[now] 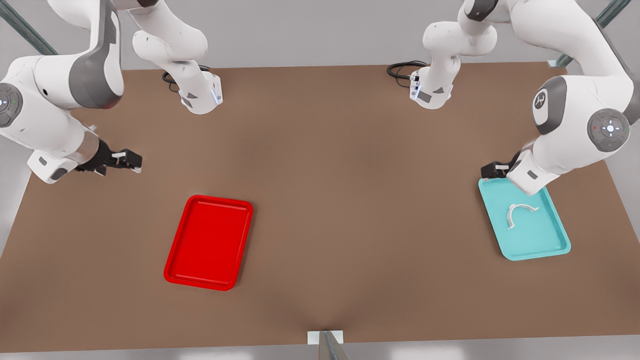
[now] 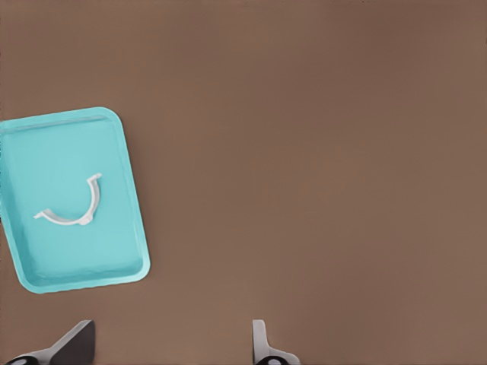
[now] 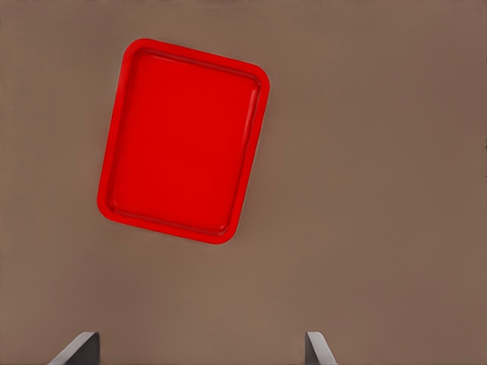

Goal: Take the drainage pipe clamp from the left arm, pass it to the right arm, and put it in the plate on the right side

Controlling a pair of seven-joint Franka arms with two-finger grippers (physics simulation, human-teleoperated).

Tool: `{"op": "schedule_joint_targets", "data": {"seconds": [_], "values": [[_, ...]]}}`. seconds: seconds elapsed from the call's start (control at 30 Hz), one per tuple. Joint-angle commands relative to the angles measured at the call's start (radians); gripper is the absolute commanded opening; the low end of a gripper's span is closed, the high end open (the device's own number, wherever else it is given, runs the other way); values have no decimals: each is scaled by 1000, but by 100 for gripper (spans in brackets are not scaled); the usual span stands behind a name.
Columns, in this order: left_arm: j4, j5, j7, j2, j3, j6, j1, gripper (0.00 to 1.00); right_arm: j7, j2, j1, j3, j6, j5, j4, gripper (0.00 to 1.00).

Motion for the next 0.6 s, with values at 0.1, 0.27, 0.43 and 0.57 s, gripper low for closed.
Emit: {"op": "schedule_joint_targets", "data": {"seconds": [0.1, 0.27, 0.43, 0.57], "values": [[-100, 63, -233, 22, 128, 233, -7, 100, -19, -1, 3, 0, 60, 0, 0, 100], [-409, -64, -442, 47, 429, 756, 1, 100, -19, -1, 3, 0, 60, 0, 0, 100], [-700, -220, -485, 81, 472, 1154, 25, 100, -19, -1, 3, 0, 60, 0, 0, 100], [-824, -375, -485, 108, 481, 1212, 34, 100, -19, -1, 3, 0, 60, 0, 0, 100]]}}
